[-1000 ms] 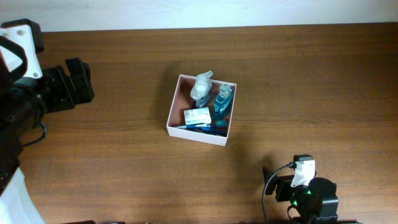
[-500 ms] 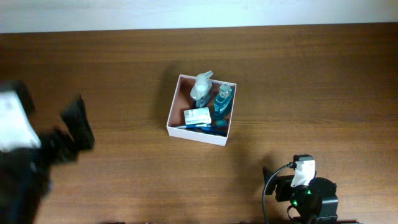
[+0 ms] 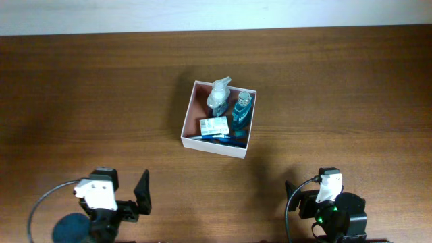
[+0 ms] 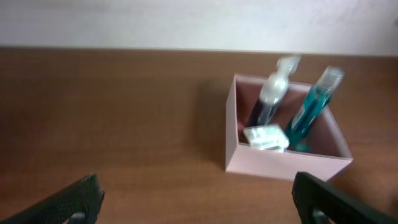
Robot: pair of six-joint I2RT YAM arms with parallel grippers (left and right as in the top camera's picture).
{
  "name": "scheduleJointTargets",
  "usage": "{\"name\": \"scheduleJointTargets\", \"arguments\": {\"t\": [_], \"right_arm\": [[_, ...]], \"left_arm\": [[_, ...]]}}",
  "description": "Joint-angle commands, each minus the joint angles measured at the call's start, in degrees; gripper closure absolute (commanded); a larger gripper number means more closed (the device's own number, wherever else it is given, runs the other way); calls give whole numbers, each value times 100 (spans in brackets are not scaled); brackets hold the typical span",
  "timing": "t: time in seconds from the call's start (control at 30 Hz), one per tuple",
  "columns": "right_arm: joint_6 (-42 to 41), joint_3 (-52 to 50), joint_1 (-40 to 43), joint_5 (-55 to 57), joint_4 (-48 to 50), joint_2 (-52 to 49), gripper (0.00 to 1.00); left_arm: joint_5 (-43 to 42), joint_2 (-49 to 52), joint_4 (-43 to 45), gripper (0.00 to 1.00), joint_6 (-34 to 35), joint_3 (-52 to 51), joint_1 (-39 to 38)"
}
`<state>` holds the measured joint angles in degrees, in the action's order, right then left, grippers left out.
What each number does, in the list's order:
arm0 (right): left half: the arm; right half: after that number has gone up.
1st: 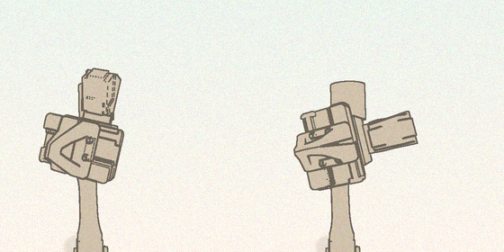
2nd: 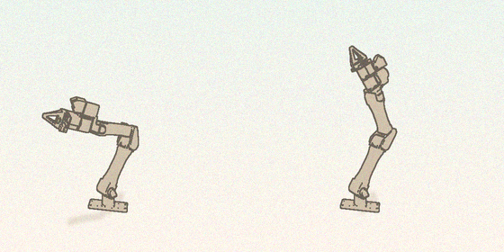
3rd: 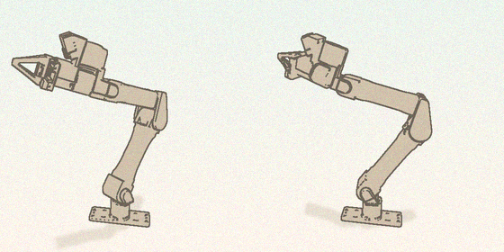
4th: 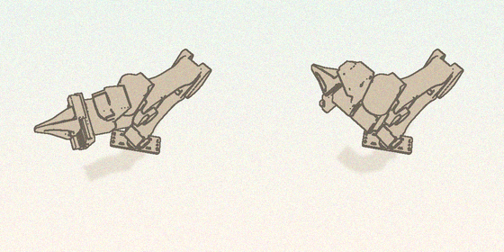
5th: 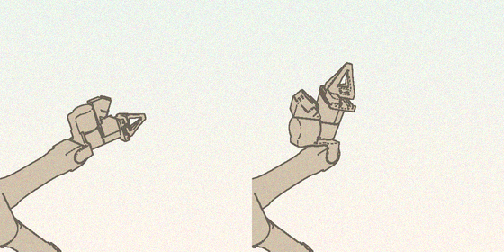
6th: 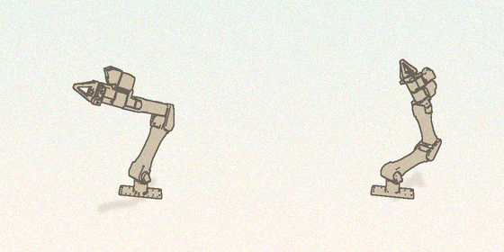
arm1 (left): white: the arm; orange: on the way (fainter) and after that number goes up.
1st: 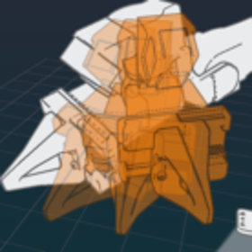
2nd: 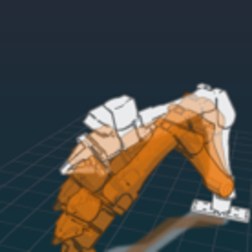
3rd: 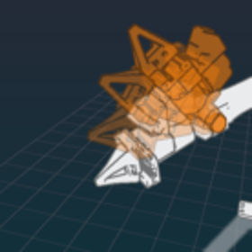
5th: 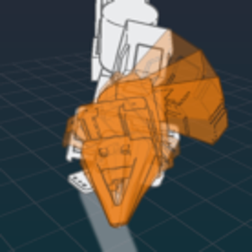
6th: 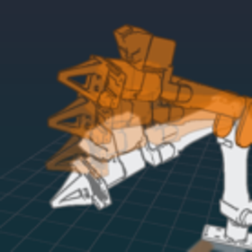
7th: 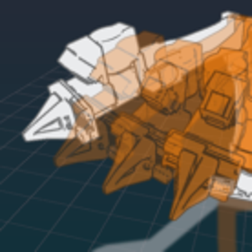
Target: Pack container
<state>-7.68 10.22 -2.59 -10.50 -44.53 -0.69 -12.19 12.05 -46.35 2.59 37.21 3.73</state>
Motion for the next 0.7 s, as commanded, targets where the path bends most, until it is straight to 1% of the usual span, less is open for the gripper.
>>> {"name": "scheduleJointTargets", "arguments": {"t": [0.0,0.17,0.43,0.67], "right_arm": [[-33,-42,42,-46,-4,50,1],[-33,-42,42,-46,-4,50,1],[-33,-42,42,-46,-4,50,1],[-33,-42,42,-46,-4,50,1]], "left_arm": [[-116,-409,184,0,-90,-656,24],[-118,-730,448,1,-90,-1388,24],[-94,-1095,1172,1,-90,-2321,20],[-92,-1176,1169,0,-90,-2804,20]]}}
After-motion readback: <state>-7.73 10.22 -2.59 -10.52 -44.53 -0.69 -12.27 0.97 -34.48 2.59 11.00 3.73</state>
